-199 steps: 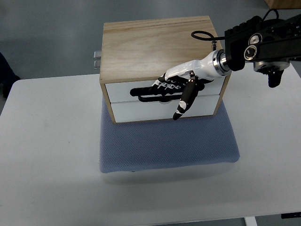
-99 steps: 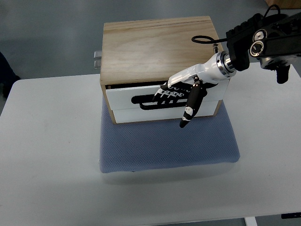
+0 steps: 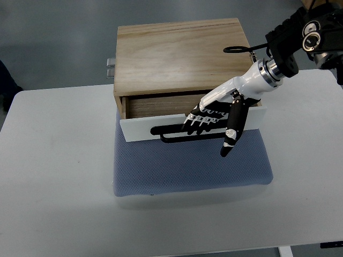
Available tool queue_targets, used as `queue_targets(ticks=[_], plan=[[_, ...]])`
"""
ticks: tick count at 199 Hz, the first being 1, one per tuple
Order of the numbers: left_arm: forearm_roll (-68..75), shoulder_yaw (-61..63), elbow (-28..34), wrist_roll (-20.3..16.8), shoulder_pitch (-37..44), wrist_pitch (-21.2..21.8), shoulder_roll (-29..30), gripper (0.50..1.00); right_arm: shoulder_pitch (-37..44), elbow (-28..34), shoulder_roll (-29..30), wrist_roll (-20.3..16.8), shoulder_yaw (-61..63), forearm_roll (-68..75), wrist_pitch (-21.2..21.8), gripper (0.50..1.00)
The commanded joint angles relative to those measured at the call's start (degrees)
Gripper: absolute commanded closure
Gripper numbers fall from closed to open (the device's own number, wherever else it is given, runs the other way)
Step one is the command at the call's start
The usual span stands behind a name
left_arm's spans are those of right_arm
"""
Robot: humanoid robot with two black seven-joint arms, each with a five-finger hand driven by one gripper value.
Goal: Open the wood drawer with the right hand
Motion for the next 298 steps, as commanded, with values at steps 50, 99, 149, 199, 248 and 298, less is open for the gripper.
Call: queue_targets(ticks=[50, 99, 149, 199, 248, 298], plan=[[0.00, 0.00, 0.00, 0.01, 0.00, 0.00, 0.00, 0.500, 1.30, 0.92, -1.82, 0.08, 0.18, -0.46, 0.00, 0.566], [0.00, 0.00, 0.00, 0.01, 0.00, 0.00, 0.00, 0.500, 3.49, 1.54, -4.98, 0.08, 4.31, -0.29, 0.00, 0.568], [0.00, 0.00, 0.00, 0.01, 0.00, 0.00, 0.00, 0.500, 2.44, 0.92, -12.28, -0.09, 16.79, -0.11, 0.00, 0.568], [0.00, 0.00, 0.00, 0.01, 0.00, 0.00, 0.00, 0.500, -9.51, -1.01, -20.72, -0.62, 40.86, -1.08, 0.00, 0.570], [0.00, 0.00, 0.00, 0.01, 0.00, 0.00, 0.00, 0.500, -33.06, -5.49, -19.58, -3.25, 76.63, -3.71, 0.00, 0.570], [0.00, 0.00, 0.00, 0.01, 0.00, 0.00, 0.00, 0.500, -51.35, -14.10, -7.18, -6.51, 105.56, -7.76, -5.91, 0.570]])
